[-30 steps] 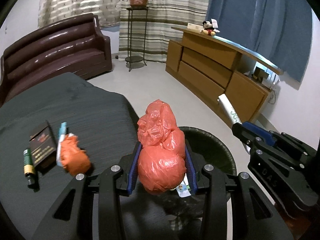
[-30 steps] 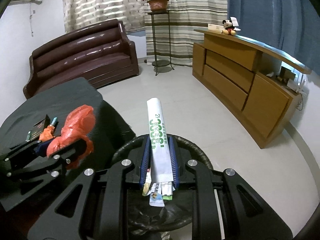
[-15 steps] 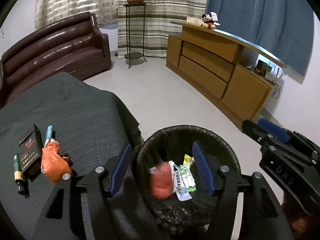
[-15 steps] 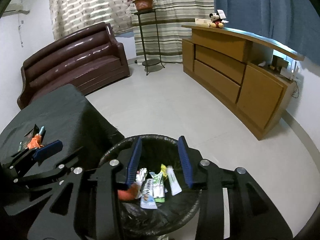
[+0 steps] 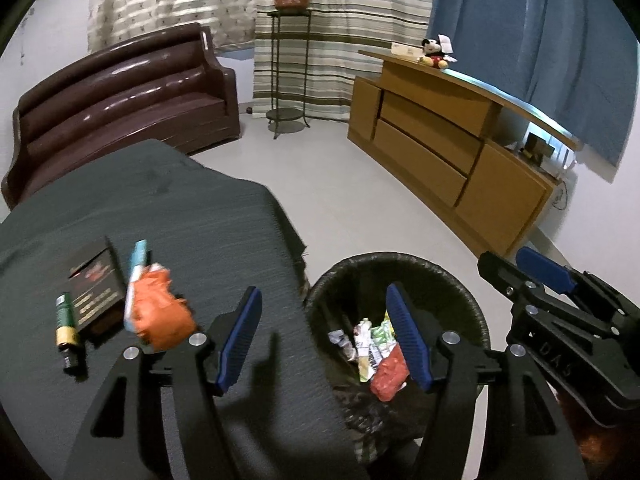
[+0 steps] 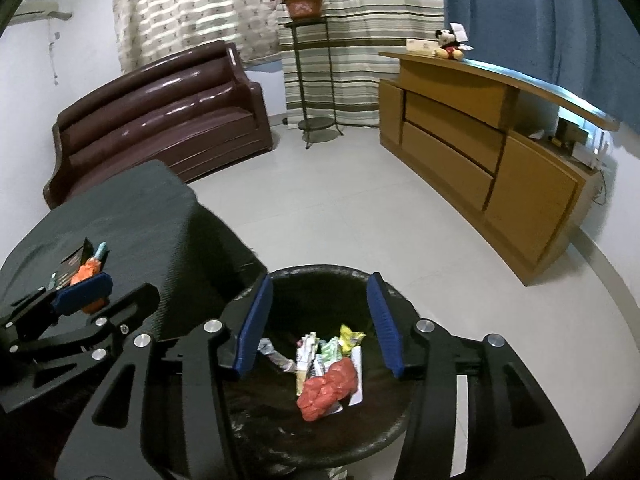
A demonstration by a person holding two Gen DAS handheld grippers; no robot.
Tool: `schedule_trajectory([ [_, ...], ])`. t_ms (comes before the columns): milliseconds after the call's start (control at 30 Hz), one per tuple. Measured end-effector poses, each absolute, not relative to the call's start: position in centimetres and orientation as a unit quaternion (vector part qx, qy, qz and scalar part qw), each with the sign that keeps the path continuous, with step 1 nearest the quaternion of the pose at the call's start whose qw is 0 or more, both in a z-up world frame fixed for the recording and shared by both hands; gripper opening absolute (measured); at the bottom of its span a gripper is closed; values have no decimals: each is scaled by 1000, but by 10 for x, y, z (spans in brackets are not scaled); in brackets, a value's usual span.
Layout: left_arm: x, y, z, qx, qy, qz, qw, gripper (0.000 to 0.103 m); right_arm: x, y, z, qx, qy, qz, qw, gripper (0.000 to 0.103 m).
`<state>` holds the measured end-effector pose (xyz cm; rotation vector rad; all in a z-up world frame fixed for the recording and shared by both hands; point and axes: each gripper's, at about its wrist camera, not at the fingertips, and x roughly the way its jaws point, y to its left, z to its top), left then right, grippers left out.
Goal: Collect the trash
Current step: 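Move both open tools back over the table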
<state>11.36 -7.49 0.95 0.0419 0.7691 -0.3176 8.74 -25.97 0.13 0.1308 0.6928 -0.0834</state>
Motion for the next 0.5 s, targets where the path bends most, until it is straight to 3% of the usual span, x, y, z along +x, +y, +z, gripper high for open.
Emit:
schedule_trajectory([
  [500, 103, -15, 20, 0, 358, -90, 929, 63, 89, -209, 9, 44, 343, 6, 938, 55],
])
